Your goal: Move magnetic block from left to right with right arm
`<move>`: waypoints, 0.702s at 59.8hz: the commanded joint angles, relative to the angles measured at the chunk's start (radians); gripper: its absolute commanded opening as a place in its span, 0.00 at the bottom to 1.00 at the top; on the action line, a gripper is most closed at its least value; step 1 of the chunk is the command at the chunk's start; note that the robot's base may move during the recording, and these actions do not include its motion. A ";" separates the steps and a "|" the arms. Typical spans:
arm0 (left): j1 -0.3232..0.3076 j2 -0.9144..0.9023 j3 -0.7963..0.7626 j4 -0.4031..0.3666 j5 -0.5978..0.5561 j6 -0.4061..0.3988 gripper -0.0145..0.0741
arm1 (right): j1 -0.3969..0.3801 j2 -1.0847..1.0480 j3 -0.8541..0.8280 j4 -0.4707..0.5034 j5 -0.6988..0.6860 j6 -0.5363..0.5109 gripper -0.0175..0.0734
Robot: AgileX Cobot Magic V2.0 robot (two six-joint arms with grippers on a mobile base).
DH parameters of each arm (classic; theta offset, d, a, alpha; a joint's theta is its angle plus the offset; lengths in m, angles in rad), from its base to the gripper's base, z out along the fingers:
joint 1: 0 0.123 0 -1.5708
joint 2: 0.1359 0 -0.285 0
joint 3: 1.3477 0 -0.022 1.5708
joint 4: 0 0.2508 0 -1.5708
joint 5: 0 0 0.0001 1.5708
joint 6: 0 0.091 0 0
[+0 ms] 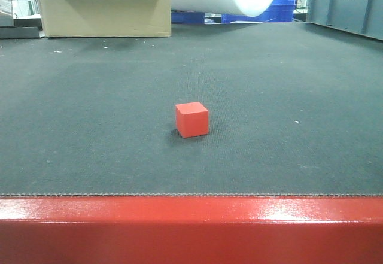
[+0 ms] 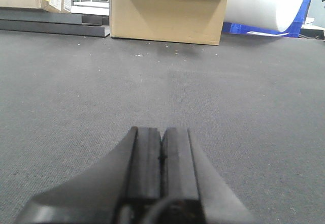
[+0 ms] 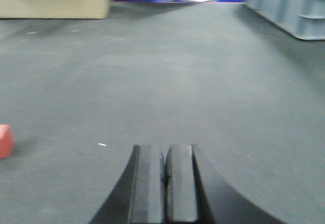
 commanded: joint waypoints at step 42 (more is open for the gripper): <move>-0.001 -0.013 0.009 0.000 -0.089 -0.004 0.03 | -0.098 -0.159 0.178 0.027 -0.204 -0.011 0.28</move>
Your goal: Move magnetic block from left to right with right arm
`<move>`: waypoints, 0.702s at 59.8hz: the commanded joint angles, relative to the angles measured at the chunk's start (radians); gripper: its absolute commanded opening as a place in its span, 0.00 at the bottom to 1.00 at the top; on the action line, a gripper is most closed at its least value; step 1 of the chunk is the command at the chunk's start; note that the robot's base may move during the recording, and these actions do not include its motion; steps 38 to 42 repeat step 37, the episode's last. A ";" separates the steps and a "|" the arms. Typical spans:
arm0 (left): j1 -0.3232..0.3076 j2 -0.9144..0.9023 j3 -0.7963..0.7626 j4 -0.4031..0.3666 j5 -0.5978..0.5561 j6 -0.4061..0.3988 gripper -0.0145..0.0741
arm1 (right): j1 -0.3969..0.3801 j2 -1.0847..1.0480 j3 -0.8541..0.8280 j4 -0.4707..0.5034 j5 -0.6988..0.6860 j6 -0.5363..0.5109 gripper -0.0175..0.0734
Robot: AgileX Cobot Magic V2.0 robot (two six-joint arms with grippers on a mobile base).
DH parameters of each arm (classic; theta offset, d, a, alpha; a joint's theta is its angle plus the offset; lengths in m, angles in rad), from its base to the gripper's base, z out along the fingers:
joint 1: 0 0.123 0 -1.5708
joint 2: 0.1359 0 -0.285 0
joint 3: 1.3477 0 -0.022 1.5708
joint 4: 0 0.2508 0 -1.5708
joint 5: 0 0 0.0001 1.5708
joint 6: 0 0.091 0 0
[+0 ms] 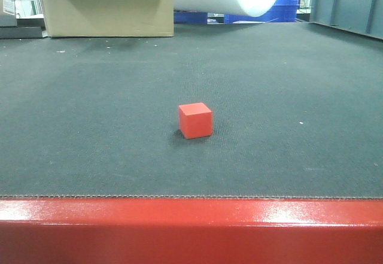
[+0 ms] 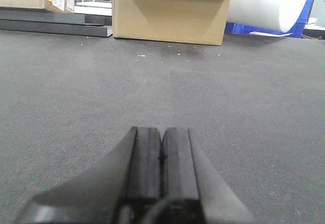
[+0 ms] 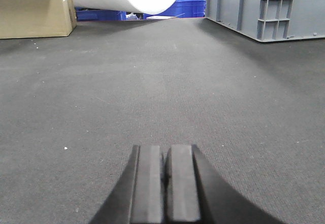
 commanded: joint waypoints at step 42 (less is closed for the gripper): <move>-0.001 -0.013 0.009 0.000 -0.089 -0.004 0.03 | -0.005 -0.020 -0.004 0.006 -0.082 -0.011 0.28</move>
